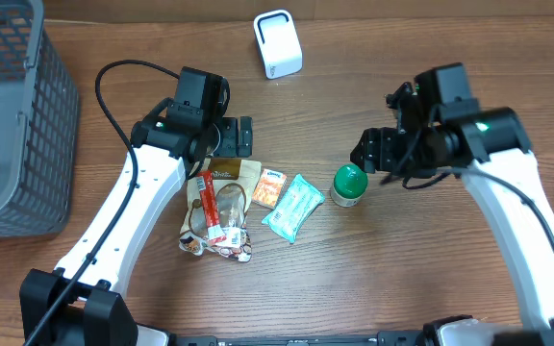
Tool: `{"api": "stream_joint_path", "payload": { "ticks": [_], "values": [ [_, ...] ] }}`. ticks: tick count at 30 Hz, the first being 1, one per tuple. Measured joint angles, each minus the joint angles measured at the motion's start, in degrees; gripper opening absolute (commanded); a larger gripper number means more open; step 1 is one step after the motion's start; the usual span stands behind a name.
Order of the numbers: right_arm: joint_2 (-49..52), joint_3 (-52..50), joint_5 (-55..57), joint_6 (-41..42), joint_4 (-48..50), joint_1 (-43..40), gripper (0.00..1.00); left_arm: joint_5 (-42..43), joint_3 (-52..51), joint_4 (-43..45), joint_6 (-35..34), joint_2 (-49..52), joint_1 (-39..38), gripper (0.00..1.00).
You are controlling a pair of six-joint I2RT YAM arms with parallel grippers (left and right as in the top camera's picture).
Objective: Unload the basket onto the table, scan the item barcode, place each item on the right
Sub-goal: 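Grasp the green-lidded jar with the right gripper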
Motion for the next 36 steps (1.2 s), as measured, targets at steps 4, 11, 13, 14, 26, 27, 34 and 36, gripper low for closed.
{"api": "stream_joint_path", "payload": {
  "ticks": [4,11,13,14,26,27,34,36],
  "values": [
    [4.4,0.0,2.4,2.5,0.1,1.3,0.84,0.0,0.0,0.0,0.0,0.0,0.0,1.0],
    [7.6,0.0,5.6,6.1,1.1,4.0,0.9,0.0,0.0,0.0,0.0,0.0,0.0,1.0],
    [8.1,0.0,7.0,7.3,1.2,5.0,0.9,0.0,0.0,0.0,0.0,0.0,0.0,1.0],
    [8.3,0.0,7.6,8.0,1.3,5.6,0.9,0.0,0.0,0.0,0.0,0.0,0.0,1.0],
    [10.1,0.0,16.2,13.9,1.8,9.8,0.97,0.0,0.0,0.0,0.0,0.0,0.0,1.0],
    [10.6,-0.1,16.5,14.0,1.8,9.8,0.97,0.0,0.0,0.0,0.0,0.0,0.0,1.0],
    [14.4,-1.5,17.1,14.8,2.7,9.8,0.97,0.0,0.0,0.0,0.0,0.0,0.0,1.0],
    [15.3,-1.6,17.1,14.9,2.7,9.8,0.96,0.0,0.0,0.0,0.0,0.0,0.0,1.0]
  ]
}}
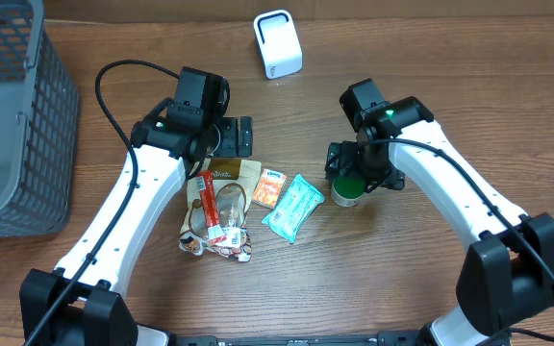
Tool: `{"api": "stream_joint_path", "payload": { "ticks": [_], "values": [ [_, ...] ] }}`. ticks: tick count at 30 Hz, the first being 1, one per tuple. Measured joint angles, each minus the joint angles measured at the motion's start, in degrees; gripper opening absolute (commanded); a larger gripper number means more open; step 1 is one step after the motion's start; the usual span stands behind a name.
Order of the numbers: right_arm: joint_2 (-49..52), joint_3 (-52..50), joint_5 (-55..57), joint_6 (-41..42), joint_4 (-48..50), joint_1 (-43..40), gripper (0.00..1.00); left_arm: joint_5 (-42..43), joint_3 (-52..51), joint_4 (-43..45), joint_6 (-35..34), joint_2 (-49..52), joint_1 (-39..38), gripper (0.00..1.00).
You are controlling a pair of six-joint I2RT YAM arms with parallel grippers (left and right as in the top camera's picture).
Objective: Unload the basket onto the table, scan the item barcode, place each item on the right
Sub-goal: 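Grasp the green-lidded jar with the right gripper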
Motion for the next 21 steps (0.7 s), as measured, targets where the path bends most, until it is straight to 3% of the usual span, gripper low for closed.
{"api": "stream_joint_path", "payload": {
  "ticks": [21],
  "values": [
    [1.4,-9.0,0.0,0.2,11.5,0.0,0.89,0.0,0.0,0.0,0.0,0.0,0.0,1.0]
  ]
}}
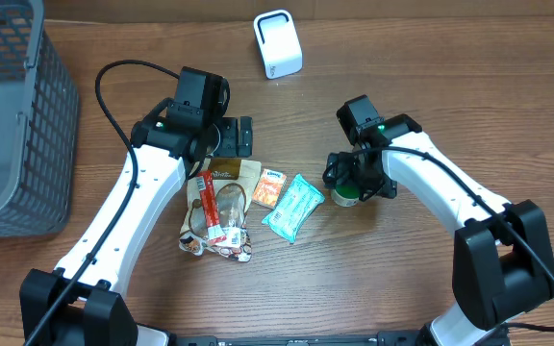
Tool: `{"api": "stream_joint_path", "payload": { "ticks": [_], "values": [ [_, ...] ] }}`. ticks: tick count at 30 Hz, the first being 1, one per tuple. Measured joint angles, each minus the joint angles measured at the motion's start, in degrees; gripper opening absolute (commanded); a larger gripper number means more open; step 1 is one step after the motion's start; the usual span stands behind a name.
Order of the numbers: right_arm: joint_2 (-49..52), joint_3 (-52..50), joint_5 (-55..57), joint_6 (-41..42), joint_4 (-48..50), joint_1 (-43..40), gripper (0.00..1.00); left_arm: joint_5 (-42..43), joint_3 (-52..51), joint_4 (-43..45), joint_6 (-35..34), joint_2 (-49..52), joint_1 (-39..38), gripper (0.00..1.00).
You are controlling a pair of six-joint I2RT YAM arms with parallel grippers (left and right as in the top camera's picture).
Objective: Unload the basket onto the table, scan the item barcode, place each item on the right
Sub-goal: 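Grasp the green-lidded jar with the right gripper, then carry the jar with the right gripper to the white scanner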
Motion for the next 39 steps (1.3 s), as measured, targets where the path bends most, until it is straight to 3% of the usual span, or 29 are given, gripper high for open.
{"api": "stream_joint_path", "payload": {
  "ticks": [4,8,18,22,24,39],
  "values": [
    [0.0,-1.5,0.0,0.0,2.5,0.0,0.88,0.0,0.0,0.0,0.0,0.0,0.0,1.0],
    [0.0,-3.1,0.5,-0.2,3.4,0.0,0.76,0.0,0.0,0.0,0.0,0.0,0.0,1.0],
    [0.0,-3.3,4.1,-0.1,3.1,0.1,0.78,0.0,0.0,0.0,0.0,0.0,0.0,1.0],
    [0.0,-3.3,4.5,-0.2,3.0,0.1,0.96,0.0,0.0,0.0,0.0,0.0,0.0,1.0],
    [0.0,-3.3,4.6,-0.3,3.0,0.1,1.0,0.0,0.0,0.0,0.0,0.0,0.0,1.0],
    [0.0,-4.4,4.9,-0.1,3.6,0.1,0.89,0.0,0.0,0.0,0.0,0.0,0.0,1.0]
  ]
}}
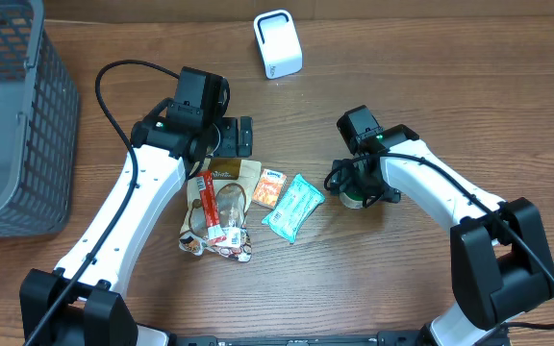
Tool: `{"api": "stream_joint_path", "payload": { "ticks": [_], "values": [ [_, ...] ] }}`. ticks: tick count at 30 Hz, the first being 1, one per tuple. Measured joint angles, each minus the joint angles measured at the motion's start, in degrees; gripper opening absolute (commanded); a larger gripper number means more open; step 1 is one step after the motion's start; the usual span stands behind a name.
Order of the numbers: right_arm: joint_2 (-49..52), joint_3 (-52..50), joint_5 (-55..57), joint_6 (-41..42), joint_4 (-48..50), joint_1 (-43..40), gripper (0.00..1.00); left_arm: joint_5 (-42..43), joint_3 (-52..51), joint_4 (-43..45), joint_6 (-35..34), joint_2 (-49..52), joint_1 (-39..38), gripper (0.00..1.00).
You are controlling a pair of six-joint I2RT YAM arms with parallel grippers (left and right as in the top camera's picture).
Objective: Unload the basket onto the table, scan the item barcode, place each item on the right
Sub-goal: 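Carry the jar with the right gripper to the white scanner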
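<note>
The white barcode scanner [277, 43] stands at the back of the table. A small white bottle [352, 201] with a green cap sits right of the snack packets. It is almost fully covered by my right gripper [358, 188], which comes down from above and is shut on it. Only a sliver of the bottle shows under the wrist. My left gripper [239, 136] hovers open just behind the brown packet [229, 173], holding nothing.
A teal packet [293, 207], an orange-white sachet [269, 187] and a clear packet with a red strip [214, 216] lie in a cluster left of the bottle. A grey wire basket [8, 115] fills the far left. A black cable [113, 86] loops behind the left arm.
My right gripper has settled lower over the bottle and shifted slightly toward the front right. The green cap, partly visible before, is now hidden. The left arm has not moved.
My right gripper was first held right of the bottle, whose green cap was in full view. It then stood over the bottle, then closer around it, and now covers it. The left arm and the packets stayed where they were throughout.
</note>
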Motion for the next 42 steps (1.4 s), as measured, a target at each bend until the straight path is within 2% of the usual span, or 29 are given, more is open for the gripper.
{"api": "stream_joint_path", "payload": {
  "ticks": [4,10,13,18,20,27,35,37,42],
  "values": [
    [0.0,-0.3,0.0,0.0,0.3,0.0,0.82,0.0,0.0,0.0,0.0,0.0,0.0,1.0],
    [0.0,-0.3,0.0,-0.1,0.4,0.0,0.79,0.0,0.0,0.0,0.0,0.0,0.0,1.0],
    [0.0,-0.3,0.0,0.0,0.4,0.0,0.7,0.0,0.0,0.0,0.0,0.0,0.0,1.0],
    [0.0,-0.3,0.0,-0.1,0.1,0.0,0.68,0.0,0.0,0.0,0.0,0.0,0.0,1.0],
    [0.0,-0.3,0.0,-0.2,0.0,0.0,0.57,0.0,0.0,0.0,0.0,0.0,0.0,1.0],
    [0.2,2.0,0.0,-2.0,-4.1,0.0,0.48,0.0,0.0,0.0,0.0,0.0,0.0,1.0],
    [0.6,17.5,-0.1,-5.9,-16.3,0.0,0.41,0.0,0.0,0.0,0.0,0.0,0.0,1.0],
    [0.7,23.8,-0.3,-7.1,-21.8,0.0,0.36,0.0,0.0,0.0,0.0,0.0,0.0,1.0],
    [0.7,38.3,-0.6,-8.5,-31.3,0.0,0.07,0.0,0.0,0.0,0.0,0.0,0.0,1.0]
  ]
}}
